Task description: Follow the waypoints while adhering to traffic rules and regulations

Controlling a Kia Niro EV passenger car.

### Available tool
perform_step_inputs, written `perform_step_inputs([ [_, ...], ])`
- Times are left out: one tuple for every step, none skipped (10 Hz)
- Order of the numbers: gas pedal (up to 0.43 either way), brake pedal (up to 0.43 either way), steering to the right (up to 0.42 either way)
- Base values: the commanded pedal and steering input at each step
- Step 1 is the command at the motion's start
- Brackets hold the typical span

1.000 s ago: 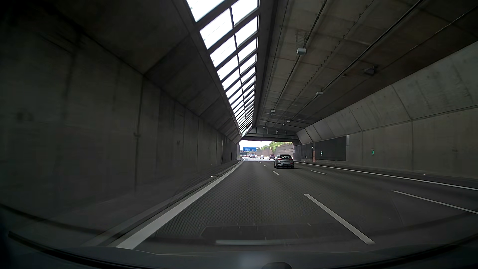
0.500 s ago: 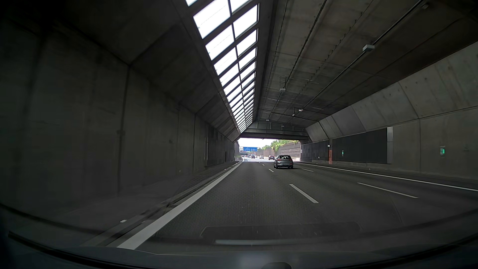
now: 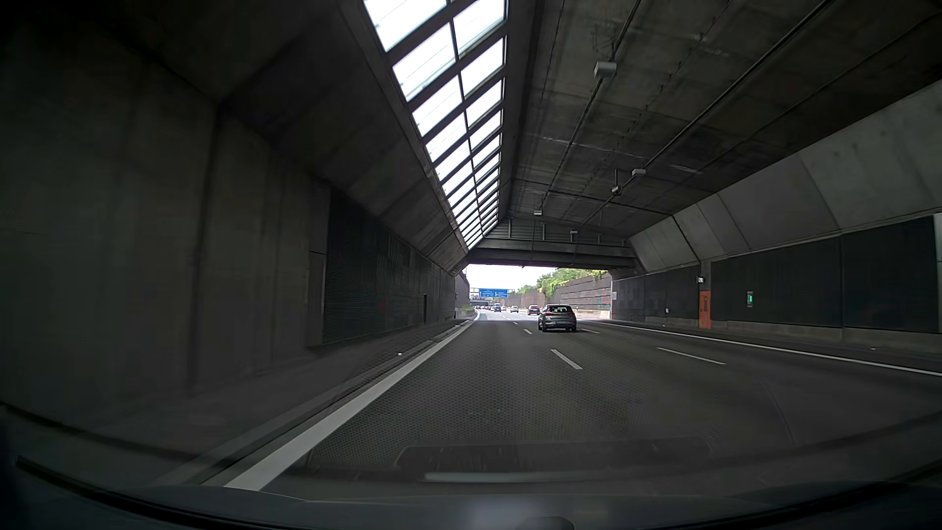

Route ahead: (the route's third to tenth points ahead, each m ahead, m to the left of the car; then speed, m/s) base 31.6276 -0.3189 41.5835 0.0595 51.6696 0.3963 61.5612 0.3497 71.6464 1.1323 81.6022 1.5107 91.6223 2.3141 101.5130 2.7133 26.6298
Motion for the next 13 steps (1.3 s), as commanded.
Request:
perform_step_inputs([
  [0.000, 0.000, 0.001],
  [0.000, 0.000, 0.002],
  [0.000, 0.000, 0.003],
  [0.000, 0.000, 0.003],
  [0.000, 0.000, 0.004],
  [0.000, 0.000, 0.004],
  [0.000, 0.000, 0.004],
  [0.000, 0.000, 0.004],
  [0.067, 0.000, 0.004],
  [0.138, 0.000, 0.004],
  [0.150, 0.000, 0.004],
  [0.169, 0.000, 0.004],
  [0.169, 0.000, 0.004],
])
